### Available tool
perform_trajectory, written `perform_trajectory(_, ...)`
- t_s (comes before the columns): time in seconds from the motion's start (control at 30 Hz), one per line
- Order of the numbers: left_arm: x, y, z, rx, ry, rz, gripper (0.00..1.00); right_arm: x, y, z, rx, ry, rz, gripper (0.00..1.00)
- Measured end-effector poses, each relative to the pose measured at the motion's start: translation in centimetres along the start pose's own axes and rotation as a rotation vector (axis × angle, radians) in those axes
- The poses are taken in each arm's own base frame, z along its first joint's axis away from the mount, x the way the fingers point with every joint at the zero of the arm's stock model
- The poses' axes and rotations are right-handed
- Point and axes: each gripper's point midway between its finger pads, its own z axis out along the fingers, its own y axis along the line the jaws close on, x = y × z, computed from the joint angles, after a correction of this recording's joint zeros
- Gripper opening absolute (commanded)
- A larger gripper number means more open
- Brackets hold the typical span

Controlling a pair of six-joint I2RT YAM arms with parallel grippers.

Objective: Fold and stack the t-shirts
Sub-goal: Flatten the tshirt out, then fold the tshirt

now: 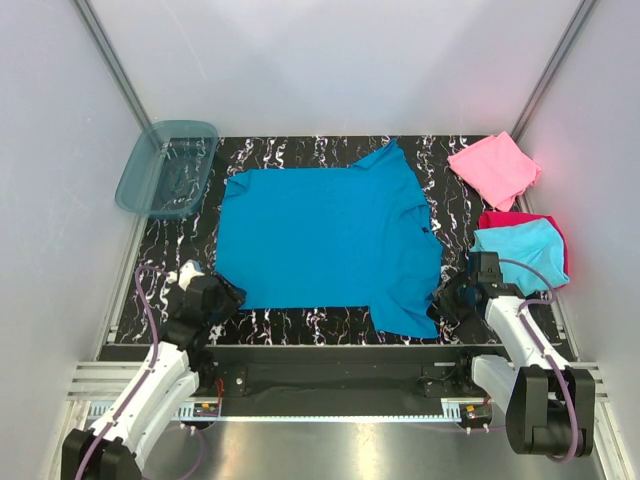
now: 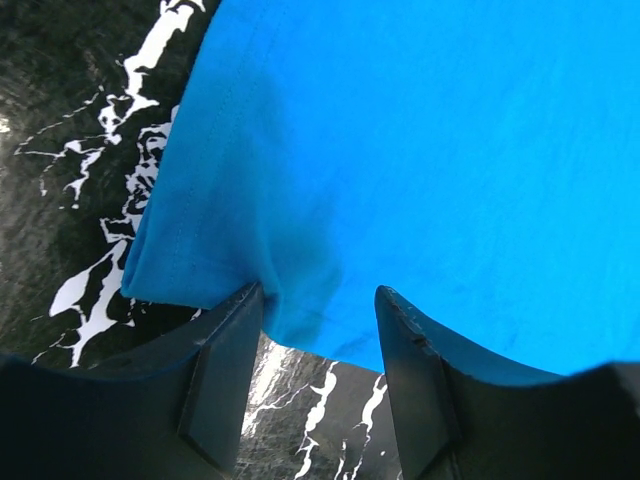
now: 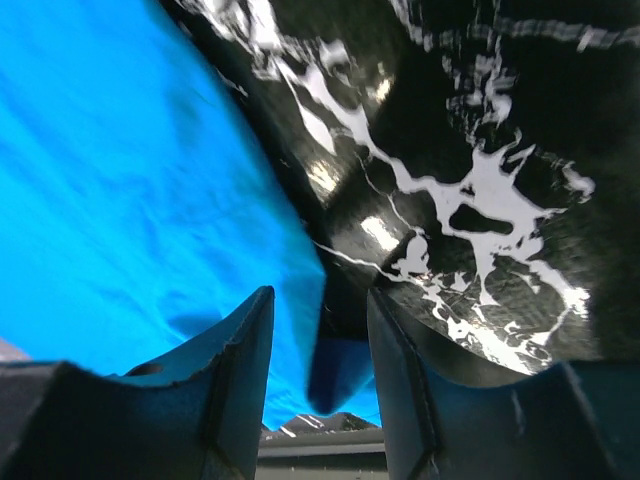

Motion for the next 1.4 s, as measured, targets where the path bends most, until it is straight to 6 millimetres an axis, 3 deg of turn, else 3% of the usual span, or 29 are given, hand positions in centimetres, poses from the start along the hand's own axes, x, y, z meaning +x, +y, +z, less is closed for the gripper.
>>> perform_trajectory(0.1,0.0,-0.2,0.0,0.008,0.006,-0.005,0.56,0.9,-0.1,0.3,-0.025,0.029,0.021,0.50)
perform_trajectory(0.27,0.1,-0.4,0.3,0.013,0.013,-0.009,0.56,0.6,0.8,0.2,-0.068,0.025,0.030,0.50)
perform_trajectory(0.37,0.0,-0.4,0.4,0.013,0.013,-0.012,0.52,0.6,1.0,0.3,-0.072,0.028,0.044,0.41)
perform_trajectory(0.43,0.0,-0.3,0.4,0.010,0.015,-0.011,0.45,0.6,1.1,0.3,-0.076,0.030,0.054,0.35)
perform_trajectory(0.53,0.2,-0.1,0.4,-0.001,0.024,-0.006,0.41,0.6,1.2,0.3,-0.077,0.033,0.067,0.34)
perform_trajectory(0.63,0.3,0.0,0.5,-0.006,0.028,-0.005,0.35,0.6,1.2,0.3,-0.076,0.034,0.069,0.27)
perform_trajectory(0.73,0.4,0.3,0.5,-0.015,0.033,-0.004,0.20,0.6,1.2,0.3,-0.075,0.033,0.070,0.10)
perform_trajectory(0.77,0.5,0.4,0.5,-0.019,0.036,-0.003,0.11,0.6,1.2,0.2,-0.075,0.033,0.070,0.01)
perform_trajectory(0.83,0.6,0.5,0.5,-0.024,0.041,-0.002,0.00,0.6,1.2,0.2,-0.074,0.034,0.072,0.00)
perform_trajectory(1.07,0.7,0.6,0.3,-0.025,0.045,-0.002,0.00,0.4,1.4,-0.1,-0.079,0.028,0.071,0.00)
perform_trajectory(1.13,0.7,0.6,0.2,-0.022,0.044,0.001,0.27,0.3,1.7,-0.3,-0.087,0.022,0.068,0.00)
perform_trajectory(1.23,0.8,0.3,0.1,-0.009,0.051,-0.014,0.50,0.0,2.0,-0.5,-0.094,0.016,0.063,0.00)
perform_trajectory(1.3,0.6,-0.2,0.0,0.010,0.047,-0.020,0.58,0.0,2.1,-0.5,-0.096,0.013,0.060,0.00)
perform_trajectory(1.4,0.5,-0.6,0.0,0.022,0.049,-0.031,0.60,0.0,2.1,-0.5,-0.095,0.014,0.059,0.00)
